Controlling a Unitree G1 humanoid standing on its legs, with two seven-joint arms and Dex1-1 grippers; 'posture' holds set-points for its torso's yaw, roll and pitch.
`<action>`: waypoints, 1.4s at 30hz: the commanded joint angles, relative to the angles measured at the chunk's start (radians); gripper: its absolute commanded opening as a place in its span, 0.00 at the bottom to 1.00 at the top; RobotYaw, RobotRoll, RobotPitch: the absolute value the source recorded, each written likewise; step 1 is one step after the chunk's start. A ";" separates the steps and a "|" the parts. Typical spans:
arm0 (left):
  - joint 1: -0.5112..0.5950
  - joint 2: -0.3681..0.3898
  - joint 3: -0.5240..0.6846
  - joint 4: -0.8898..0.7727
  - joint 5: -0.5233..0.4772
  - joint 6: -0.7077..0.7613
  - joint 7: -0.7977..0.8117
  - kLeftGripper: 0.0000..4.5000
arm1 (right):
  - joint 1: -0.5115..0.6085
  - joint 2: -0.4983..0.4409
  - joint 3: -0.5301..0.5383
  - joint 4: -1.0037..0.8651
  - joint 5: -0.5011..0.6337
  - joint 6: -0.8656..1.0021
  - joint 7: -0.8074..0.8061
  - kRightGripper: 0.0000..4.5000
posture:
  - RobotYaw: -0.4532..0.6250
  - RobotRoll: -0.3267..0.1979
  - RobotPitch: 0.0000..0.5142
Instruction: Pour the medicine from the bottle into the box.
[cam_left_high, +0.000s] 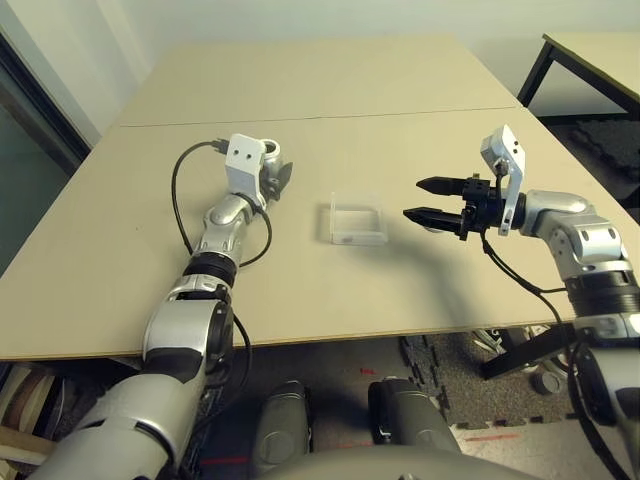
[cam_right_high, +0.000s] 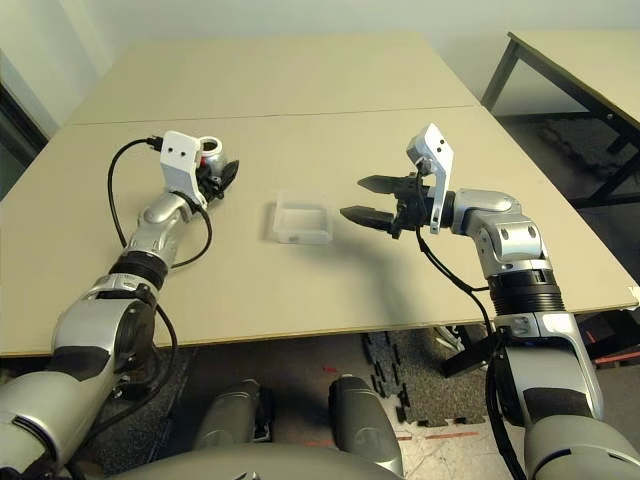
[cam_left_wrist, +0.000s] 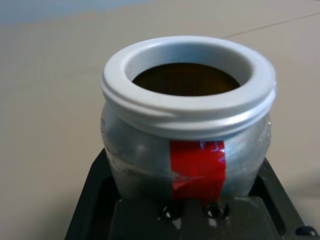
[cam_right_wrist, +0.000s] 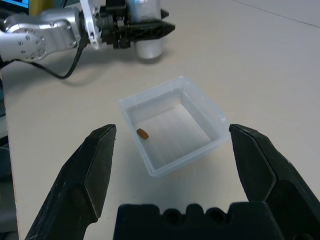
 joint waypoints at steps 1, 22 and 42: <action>0.026 -0.011 0.010 0.013 -0.026 -0.019 -0.037 0.58 | 0.007 -0.008 -0.008 -0.022 0.007 0.007 -0.006 1.00 | 0.34 0.62 0.07; 0.074 -0.009 -0.004 0.007 -0.016 -0.046 -0.094 0.99 | -0.012 -0.013 -0.011 -0.026 0.022 0.037 -0.002 1.00 | 0.34 0.62 0.08; 0.268 0.006 -0.009 -0.341 -0.077 0.062 -0.146 0.99 | 0.006 -0.003 0.000 -0.024 0.020 0.026 0.005 1.00 | 0.36 0.62 0.11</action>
